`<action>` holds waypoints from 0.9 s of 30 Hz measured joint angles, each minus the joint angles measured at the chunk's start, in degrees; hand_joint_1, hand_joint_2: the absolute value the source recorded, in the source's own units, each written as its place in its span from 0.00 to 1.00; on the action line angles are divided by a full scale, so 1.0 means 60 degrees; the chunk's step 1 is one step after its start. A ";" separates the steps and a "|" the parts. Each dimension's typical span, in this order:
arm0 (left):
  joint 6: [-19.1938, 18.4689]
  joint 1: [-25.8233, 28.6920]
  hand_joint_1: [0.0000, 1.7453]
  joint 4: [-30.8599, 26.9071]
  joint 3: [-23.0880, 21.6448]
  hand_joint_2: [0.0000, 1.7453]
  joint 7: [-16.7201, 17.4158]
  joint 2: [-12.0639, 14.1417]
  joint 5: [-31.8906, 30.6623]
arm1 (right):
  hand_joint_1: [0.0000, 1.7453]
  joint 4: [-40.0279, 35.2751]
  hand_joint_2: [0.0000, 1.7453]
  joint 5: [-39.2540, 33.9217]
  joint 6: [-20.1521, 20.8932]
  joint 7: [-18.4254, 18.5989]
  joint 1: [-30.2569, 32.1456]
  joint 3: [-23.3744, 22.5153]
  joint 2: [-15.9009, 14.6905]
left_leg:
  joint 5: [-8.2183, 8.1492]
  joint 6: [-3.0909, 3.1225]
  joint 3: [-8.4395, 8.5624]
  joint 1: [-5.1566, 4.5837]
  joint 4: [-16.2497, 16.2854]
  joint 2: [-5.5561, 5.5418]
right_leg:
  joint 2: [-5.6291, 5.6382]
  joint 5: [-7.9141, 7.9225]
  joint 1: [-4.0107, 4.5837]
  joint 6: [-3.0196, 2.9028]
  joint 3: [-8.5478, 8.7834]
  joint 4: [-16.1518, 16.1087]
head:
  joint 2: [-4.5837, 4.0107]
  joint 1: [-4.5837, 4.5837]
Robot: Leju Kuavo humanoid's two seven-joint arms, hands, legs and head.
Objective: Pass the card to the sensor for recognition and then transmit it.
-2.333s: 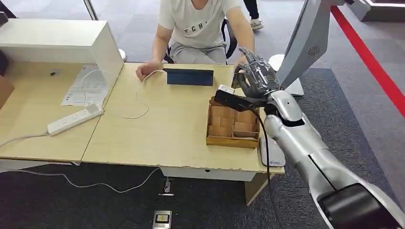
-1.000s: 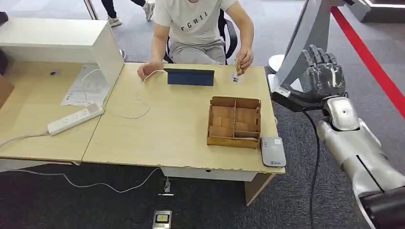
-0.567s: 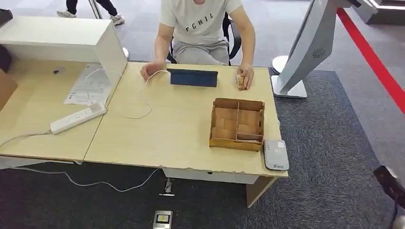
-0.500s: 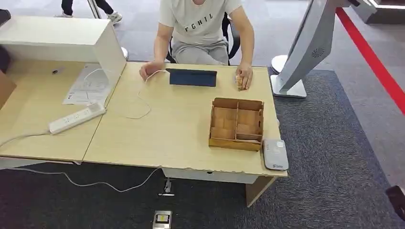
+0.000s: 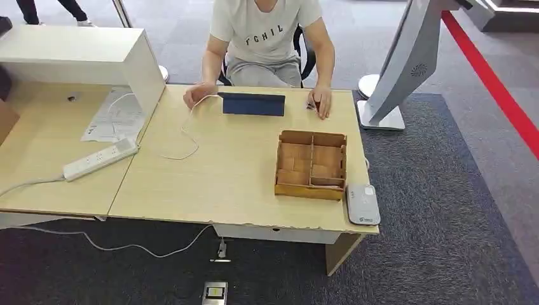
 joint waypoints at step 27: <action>0.0095 -0.0022 0.00 0.0000 0.0000 0.00 0.0215 0.0029 0.0517 | 0.00 0.0073 0.00 0.0718 0.0303 -0.1847 0.0064 -0.0507 0.0525 | 0.0001 0.0004 0.0000 -0.0016 0.0001 0.0005 | 0.0001 0.0004 -0.0016 0.0006 0.0001 -0.0001 | 0.0000 0.0004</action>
